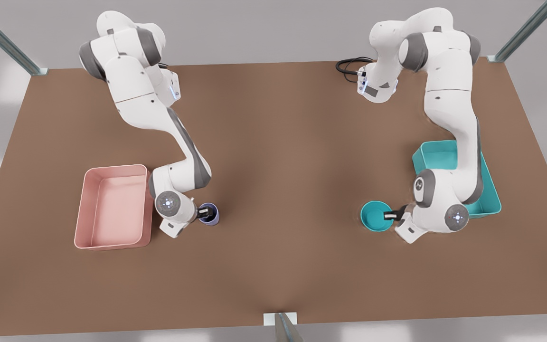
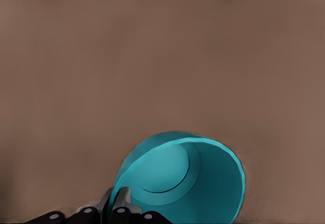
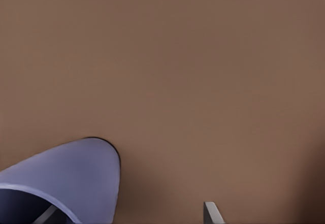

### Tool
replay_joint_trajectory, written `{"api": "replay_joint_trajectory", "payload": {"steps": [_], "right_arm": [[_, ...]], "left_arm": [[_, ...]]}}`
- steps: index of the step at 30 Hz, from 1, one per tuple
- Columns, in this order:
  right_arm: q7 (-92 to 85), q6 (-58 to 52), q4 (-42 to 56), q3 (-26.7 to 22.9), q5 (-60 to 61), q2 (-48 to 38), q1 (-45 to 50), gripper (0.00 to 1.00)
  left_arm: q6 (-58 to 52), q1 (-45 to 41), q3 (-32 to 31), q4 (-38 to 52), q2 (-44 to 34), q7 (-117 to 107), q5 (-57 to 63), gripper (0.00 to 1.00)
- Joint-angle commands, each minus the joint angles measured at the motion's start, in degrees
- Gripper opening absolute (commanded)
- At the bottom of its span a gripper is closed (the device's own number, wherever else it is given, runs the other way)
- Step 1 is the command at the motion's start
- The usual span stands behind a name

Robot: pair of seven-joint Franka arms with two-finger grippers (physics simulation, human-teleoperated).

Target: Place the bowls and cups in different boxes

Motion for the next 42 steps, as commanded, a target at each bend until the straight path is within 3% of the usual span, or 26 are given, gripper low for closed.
{"api": "replay_joint_trajectory", "payload": {"steps": [1, 3, 4, 6, 8, 9, 12, 19, 20, 21, 22, 24, 26, 27, 29, 30, 34, 37, 42], "right_arm": [[2.3, 2.7, 0.0, 0.0, 0.1, 0.2, 0.1, 1.0], [2.2, 3.0, 0.0, 0.0, 0.1, 0.4, 0.3, 0.92], [2.2, 3.0, 0.1, 0.0, 0.1, 0.5, 0.3, 0.73], [1.9, 2.9, 0.2, 0.0, 0.1, 0.5, 0.3, 0.45], [1.7, 2.7, 0.5, 0.0, 0.1, 0.5, 0.2, 0.26], [1.7, 2.5, 0.7, 0.0, 0.1, 0.5, 0.3, 0.21], [1.4, 2.2, 0.8, -0.1, 0.0, 0.3, 0.3, 0.21], [-7.1, -1.1, 1.6, -0.3, 0.1, -9.5, -6.2, 0.21], [-10.8, -2.4, 1.7, -0.3, 0.1, -10.6, -8.4, 0.21], [-16.0, -3.0, 1.7, -0.4, 0.1, -11.7, -10.8, 0.21], [-21.0, -3.8, 1.7, -0.6, 0.1, -12.0, -13.7, 0.21], [-27.5, -5.0, 1.7, -0.5, 0.1, -12.5, -19.2, 0.21], [-31.7, -5.2, 1.7, -0.5, 0.1, -12.3, -23.1, 0.21], [-33.2, -5.9, 1.7, -0.6, 0.1, -12.0, -24.7, 0.21], [-37.1, -6.7, 0.8, -0.6, 0.1, -12.0, -26.7, 0.21], [-37.5, -7.1, -0.1, -0.6, 0.1, -12.5, -27.4, 0.21], [-37.6, -3.2, -3.4, -0.6, -0.1, -12.0, -27.8, 0.21], [-37.6, 6.1, -8.7, -0.6, -0.1, -11.7, -27.8, 0.21], [-37.5, 10.0, -8.7, -0.6, 0.2, -7.8, -28.6, 0.21]], "left_arm": [[-13.4, 1.7, 5.5, -0.6, -4.7, 2.1, 0.3, 0.21], [-16.9, 8.8, 6.6, -0.9, -7.5, 6.4, 3.8, 0.21], [-16.2, 11.1, 6.7, -1.4, -8.1, 8.2, 7.7, 0.21], [-14.4, 17.0, 6.6, -2.5, -8.1, 14.8, 7.9, 0.21], [-11.0, 18.2, 6.7, -6.9, -8.1, 18.3, 7.9, 0.21], [-9.8, 18.3, 7.1, -8.3, -8.0, 21.0, 8.1, 0.21], [2.1, 18.2, 8.2, -17.2, -6.5, 24.6, 8.0, 0.21], [9.6, 19.5, 8.2, -18.5, -1.4, 26.9, 7.8, 0.21], [9.2, 19.5, 8.2, -18.4, -1.5, 26.9, 7.8, 0.57], [8.0, 19.4, 7.9, -18.4, -1.9, 26.9, 7.8, 0.86], [6.7, 19.3, 7.7, -18.2, -2.7, 26.8, 7.8, 0.98], [-0.1, 18.3, 7.7, -17.6, -7.4, 24.2, 8.0, 1.0], [-13.4, 13.9, 6.7, -14.6, -18.8, 14.3, 12.8, 1.0], [-18.0, 12.7, 3.5, -11.6, -21.8, 13.0, 14.5, 1.0], [-26.4, 12.0, -9.0, -2.6, -22.0, 8.1, 21.2, 1.0], [-28.2, 10.0, -9.8, 1.5, -22.2, 7.6, 19.0, 1.0], [-25.5, 6.3, -9.7, 2.7, -25.6, -0.7, 13.5, 1.0], [-25.0, 6.2, -9.7, 3.1, -22.8, -0.7, 12.9, 1.0], [-23.0, 6.3, -9.7, 2.9, -22.4, -0.7, 10.0, 1.0]]}}
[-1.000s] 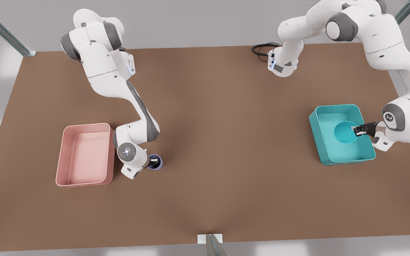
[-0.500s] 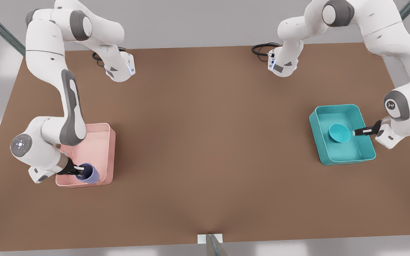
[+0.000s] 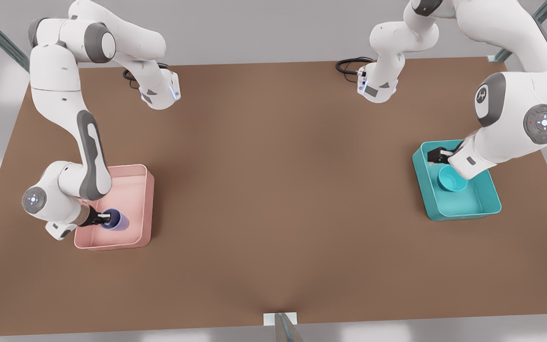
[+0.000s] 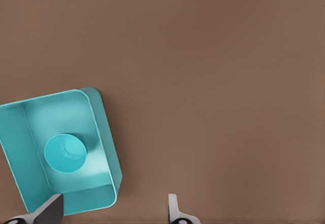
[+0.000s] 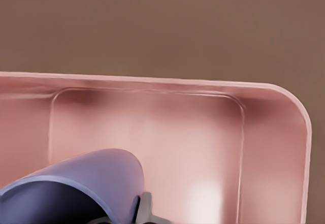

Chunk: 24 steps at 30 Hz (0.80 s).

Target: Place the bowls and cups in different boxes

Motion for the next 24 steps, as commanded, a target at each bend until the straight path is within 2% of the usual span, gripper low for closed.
{"api": "replay_joint_trajectory", "payload": {"steps": [1, 5, 6, 7, 12, 18, 22, 24], "right_arm": [[-11.3, 5.7, 0.1, 0.0, -0.1, 1.0, -0.2, 0.21], [-11.0, 5.7, 0.3, 0.1, 0.5, 2.3, -0.1, 0.21], [-11.0, 5.2, 0.3, 0.2, 0.5, 2.3, -0.1, 0.7], [-11.1, 5.0, 0.6, 0.2, 0.5, 2.3, -0.1, 1.0], [-11.5, 4.5, 1.0, 0.3, 0.2, 1.8, -0.1, 1.0], [-12.7, -6.1, 1.3, 0.4, 0.2, -4.6, 0.1, 1.0], [-4.6, -22.2, 9.4, 0.4, -0.3, -5.8, 0.8, 1.0], [2.8, -35.4, 17.6, 0.3, -1.3, -5.8, 3.1, 1.0]], "left_arm": [[-0.6, 0.0, 0.0, -0.1, 0.0, -8.7, -1.7, 1.0], [-0.7, 0.1, -0.1, -0.1, 0.3, -8.6, -1.7, 1.0], [-0.8, 0.1, 0.0, -0.1, 0.4, -8.6, -1.7, 1.0], [-0.8, 0.1, 0.0, -0.1, 0.4, -8.6, -1.7, 1.0], [-0.8, 0.2, 0.0, -0.1, 0.7, -8.6, -1.7, 1.0], [-0.8, 0.2, 0.0, -0.1, 0.7, -8.6, -1.7, 1.0], [-0.9, 0.2, 0.0, -0.1, 0.8, -8.6, -1.7, 1.0], [-1.6, 0.2, 0.0, -0.1, 0.8, -8.6, -1.7, 1.0]]}}
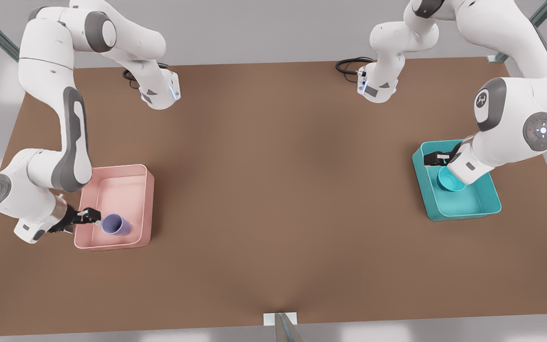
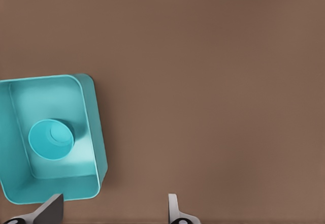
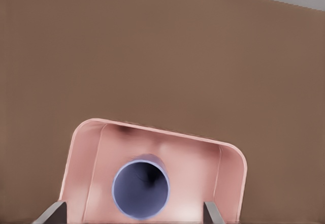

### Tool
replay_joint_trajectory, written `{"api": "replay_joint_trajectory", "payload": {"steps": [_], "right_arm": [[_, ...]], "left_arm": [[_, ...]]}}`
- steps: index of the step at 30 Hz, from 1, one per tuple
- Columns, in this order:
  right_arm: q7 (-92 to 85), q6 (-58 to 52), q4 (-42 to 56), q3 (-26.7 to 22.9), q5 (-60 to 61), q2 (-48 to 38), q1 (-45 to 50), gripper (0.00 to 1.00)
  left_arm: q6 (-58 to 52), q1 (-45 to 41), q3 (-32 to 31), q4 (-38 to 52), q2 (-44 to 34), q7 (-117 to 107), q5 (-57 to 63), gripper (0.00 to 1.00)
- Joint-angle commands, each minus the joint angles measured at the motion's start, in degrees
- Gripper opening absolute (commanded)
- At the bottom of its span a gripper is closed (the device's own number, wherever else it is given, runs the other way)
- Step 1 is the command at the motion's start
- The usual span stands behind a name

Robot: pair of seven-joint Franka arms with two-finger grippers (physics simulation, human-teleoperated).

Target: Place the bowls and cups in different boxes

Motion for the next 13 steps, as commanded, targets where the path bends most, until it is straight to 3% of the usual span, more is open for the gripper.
{"api": "replay_joint_trajectory", "payload": {"steps": [1, 5, 8, 13], "right_arm": [[8.6, -22.0, 4.5, 0.0, -0.4, -0.4, 1.4, 1.0], [20.1, -31.0, 4.2, 0.2, -2.6, -11.9, 4.7, 1.0], [19.6, -29.8, -1.7, 0.2, -4.2, -19.6, 4.7, 1.0], [19.4, -30.4, -1.4, 0.2, -4.4, -19.9, 4.7, 1.0]], "left_arm": [[-0.6, 0.0, 0.0, 0.0, 0.0, -2.3, 0.0, 1.0], [-0.6, 0.0, 0.0, 0.0, 0.3, -2.3, 0.0, 1.0], [-0.6, -0.1, 0.0, 0.0, 0.3, -2.3, 0.0, 1.0], [-0.5, -0.1, 0.0, 0.1, 0.6, -2.3, 0.0, 1.0]]}}
